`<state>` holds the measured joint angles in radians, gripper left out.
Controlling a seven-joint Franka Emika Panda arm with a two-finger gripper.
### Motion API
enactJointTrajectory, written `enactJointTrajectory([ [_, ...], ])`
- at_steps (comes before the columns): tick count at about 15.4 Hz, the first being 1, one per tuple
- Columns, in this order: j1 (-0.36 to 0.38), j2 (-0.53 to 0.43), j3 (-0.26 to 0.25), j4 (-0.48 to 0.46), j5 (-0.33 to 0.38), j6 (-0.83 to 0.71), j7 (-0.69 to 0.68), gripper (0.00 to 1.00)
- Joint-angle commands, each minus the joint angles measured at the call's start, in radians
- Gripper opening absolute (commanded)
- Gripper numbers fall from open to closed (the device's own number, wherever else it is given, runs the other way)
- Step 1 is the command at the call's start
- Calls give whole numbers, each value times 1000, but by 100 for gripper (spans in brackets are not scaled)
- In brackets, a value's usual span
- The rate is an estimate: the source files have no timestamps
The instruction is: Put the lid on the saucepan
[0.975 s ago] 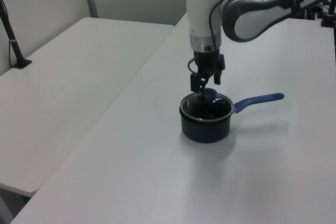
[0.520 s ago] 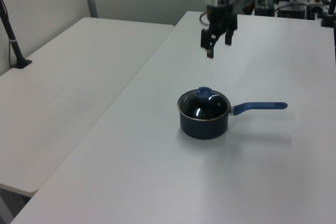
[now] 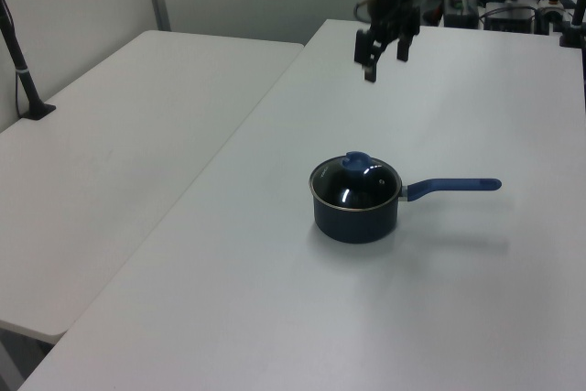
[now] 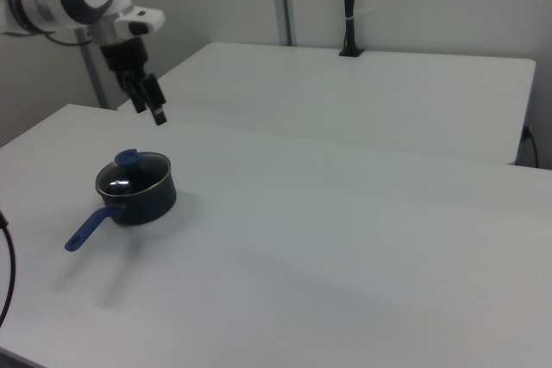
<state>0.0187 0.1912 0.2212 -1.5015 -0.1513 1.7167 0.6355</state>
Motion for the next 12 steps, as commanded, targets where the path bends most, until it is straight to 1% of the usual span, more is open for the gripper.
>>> enactJointTrajectory([
  [1, -57, -133, -54, -54, 38, -66, -138, 100],
  [3, -33, -194, -139, -97, 51, -69, -222, 100],
  [5, 21, -232, -239, -124, 81, -71, -327, 100],
  [6, 48, -245, -275, -124, 82, -71, -399, 100],
  [7, 49, -245, -287, -121, 82, -69, -468, 100],
  [9, 41, -237, -289, -120, 82, -63, -545, 100],
  [12, 36, -233, -289, -120, 81, -62, -565, 100],
])
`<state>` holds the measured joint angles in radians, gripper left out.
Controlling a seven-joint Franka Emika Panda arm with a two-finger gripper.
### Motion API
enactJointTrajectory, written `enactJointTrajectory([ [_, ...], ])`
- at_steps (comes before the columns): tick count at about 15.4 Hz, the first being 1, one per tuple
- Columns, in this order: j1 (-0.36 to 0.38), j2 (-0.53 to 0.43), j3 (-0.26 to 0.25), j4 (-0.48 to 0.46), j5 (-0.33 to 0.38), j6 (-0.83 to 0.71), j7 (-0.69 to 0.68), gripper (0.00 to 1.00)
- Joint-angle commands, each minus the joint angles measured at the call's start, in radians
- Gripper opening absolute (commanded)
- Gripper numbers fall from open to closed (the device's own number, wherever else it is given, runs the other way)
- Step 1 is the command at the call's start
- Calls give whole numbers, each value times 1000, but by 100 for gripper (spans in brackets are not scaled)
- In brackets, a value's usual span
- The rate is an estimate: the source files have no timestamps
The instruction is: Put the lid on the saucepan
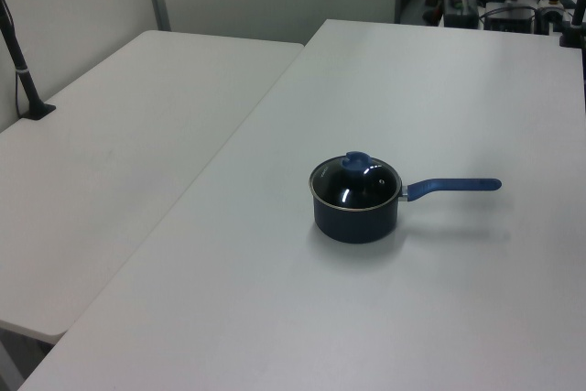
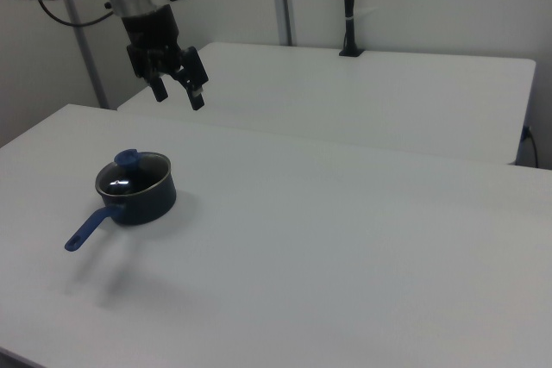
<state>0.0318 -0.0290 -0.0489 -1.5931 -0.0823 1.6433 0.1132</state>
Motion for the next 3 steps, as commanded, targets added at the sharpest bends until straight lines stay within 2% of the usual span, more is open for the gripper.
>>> enactJointTrajectory([
  [1, 23, -9, -20, -27, 12, 12, -43, 100],
  [3, 23, -8, -20, -25, 13, 9, -43, 100],
])
